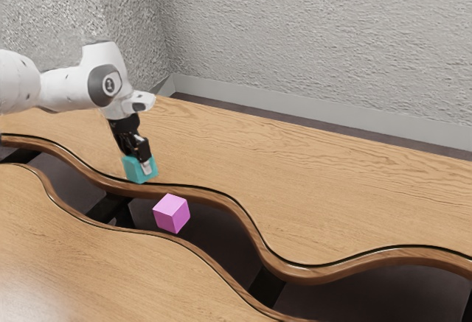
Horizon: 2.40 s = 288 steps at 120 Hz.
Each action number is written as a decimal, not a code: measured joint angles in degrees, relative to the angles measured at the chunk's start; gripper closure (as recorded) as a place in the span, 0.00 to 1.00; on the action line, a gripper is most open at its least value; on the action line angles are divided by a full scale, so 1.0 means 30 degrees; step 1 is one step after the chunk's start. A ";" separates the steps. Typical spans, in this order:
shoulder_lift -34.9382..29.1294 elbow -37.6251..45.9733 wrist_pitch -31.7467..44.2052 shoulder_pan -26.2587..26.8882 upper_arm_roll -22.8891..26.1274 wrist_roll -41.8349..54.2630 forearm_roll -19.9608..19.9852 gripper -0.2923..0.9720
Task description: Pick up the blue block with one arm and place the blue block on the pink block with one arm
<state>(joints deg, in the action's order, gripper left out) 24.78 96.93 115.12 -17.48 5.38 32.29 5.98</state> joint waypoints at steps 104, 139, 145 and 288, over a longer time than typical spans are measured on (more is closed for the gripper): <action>-0.3373 0.6057 0.4137 0.0011 0.2950 -0.6547 -0.0979 0.49; -0.3799 0.6442 0.4555 0.0021 0.3557 -0.7448 -0.2555 0.50; -0.4102 0.6752 0.4710 0.0013 0.3657 -0.7556 -0.2985 0.50; -0.5379 0.9358 0.7433 -0.0124 0.4179 -1.1655 -0.3365 0.49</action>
<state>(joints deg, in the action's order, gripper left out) 8.64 125.00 137.42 -17.85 17.92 -2.67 -4.11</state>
